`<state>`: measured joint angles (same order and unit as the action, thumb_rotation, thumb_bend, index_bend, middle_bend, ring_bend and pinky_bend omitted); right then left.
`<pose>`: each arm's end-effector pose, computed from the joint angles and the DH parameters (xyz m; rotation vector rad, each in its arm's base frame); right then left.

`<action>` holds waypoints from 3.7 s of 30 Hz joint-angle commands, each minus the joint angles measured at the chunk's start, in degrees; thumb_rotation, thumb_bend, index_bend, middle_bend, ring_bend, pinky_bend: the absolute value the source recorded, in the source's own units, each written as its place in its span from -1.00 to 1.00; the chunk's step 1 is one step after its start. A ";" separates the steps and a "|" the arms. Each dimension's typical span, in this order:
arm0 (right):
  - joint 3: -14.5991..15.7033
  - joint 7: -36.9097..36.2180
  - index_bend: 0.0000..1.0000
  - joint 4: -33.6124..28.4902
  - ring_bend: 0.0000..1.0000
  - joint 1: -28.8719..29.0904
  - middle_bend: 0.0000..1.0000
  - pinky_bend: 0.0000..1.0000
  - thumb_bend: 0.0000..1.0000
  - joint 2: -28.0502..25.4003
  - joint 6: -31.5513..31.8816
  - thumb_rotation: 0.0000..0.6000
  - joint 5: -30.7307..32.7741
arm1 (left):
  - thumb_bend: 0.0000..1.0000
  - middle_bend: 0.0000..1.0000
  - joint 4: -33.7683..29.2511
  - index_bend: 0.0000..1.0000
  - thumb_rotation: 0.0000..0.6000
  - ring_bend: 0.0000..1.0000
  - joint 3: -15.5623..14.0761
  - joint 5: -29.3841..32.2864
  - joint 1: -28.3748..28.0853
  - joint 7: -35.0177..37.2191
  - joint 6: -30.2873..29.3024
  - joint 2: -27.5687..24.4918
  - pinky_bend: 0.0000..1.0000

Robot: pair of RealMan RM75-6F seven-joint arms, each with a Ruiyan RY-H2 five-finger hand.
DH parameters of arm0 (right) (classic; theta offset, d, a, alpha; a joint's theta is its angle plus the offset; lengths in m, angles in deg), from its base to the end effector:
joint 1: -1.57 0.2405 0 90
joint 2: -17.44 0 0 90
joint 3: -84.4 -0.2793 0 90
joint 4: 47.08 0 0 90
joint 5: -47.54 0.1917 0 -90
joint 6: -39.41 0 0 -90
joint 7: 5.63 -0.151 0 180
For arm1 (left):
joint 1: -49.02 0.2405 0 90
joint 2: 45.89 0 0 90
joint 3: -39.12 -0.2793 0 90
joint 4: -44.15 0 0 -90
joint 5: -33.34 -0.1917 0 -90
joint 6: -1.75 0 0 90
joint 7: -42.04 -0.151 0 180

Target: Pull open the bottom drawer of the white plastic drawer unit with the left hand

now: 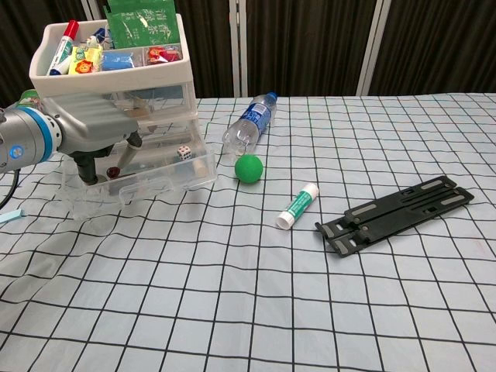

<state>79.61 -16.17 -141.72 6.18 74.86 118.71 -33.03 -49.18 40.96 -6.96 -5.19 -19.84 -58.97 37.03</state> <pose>-0.3384 -0.1921 0.2191 1.2797 -1.0700 0.9105 -0.1545 0.3748 0.0194 -1.9881 -0.4013 -0.3452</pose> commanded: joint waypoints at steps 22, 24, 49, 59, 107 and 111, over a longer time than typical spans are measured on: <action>-0.01 -0.32 -1.00 -0.10 -1.00 -0.11 -1.00 -1.00 -0.96 -0.20 0.11 1.00 -0.09 | -0.39 1.00 -0.86 -0.10 1.00 0.90 -1.06 3.11 -1.60 -1.27 -0.56 -0.59 0.71; 0.01 -0.28 -1.00 -0.10 -1.00 -0.11 -1.00 -1.00 -0.96 -0.18 0.10 1.00 -0.11 | -0.39 1.00 -0.38 -0.09 1.00 0.90 -1.22 3.37 -1.70 -1.20 -0.27 -0.30 0.71; -0.02 -0.25 -1.00 -0.19 -1.00 -0.24 -1.00 -1.00 -0.96 -0.23 0.33 1.00 -0.14 | -0.08 1.00 1.07 0.00 1.00 0.90 -2.39 0.81 -1.56 0.81 -0.91 0.72 0.71; -0.03 -0.22 -1.00 -0.20 -1.00 -0.20 -1.00 -1.00 -0.96 -0.24 0.13 1.00 0.01 | -0.08 1.00 -3.89 0.01 1.00 0.90 -2.76 -2.92 -0.89 1.43 -3.28 -1.81 0.71; 1.56 8.00 -1.00 -1.82 -1.00 -0.23 -1.00 -1.00 -0.96 2.39 1.10 1.00 -2.29 | 0.22 1.00 11.93 0.60 1.00 0.90 -5.18 -33.21 27.59 48.37 -15.73 -8.65 0.71; 1.54 8.02 -1.00 -1.80 -1.00 -0.21 -1.00 -1.00 -0.96 2.40 1.07 1.00 -2.18 | 0.22 1.00 15.32 0.60 1.00 0.90 -3.83 -32.30 27.62 48.79 -13.32 -5.57 0.71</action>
<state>81.15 -8.15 -143.51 5.97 77.26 119.78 -35.21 -35.17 36.31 -39.84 22.23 28.55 -73.43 30.17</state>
